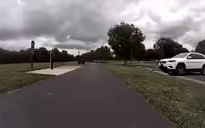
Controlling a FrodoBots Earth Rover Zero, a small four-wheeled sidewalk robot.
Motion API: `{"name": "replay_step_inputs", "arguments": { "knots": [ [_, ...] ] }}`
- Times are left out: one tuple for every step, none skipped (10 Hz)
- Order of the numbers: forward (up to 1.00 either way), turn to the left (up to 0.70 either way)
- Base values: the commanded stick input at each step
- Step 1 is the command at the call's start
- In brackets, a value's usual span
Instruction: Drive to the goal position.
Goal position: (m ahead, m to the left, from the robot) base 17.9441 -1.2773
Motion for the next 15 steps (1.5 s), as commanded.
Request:
{"name": "replay_step_inputs", "arguments": {
  "knots": [
    [0.0,0.0],
    [0.0,0.0],
    [0.0,0.0],
    [0.0,0.0],
    [0.09,0.0],
    [0.24,0.0],
    [0.39,0.0],
    [0.7,0.0],
    [0.7,0.0],
    [0.7,0.0],
    [0.7,0.0],
    [0.7,0.0],
    [0.7,0.0],
    [0.7,0.0],
    [0.7,0.0]
  ]
}}
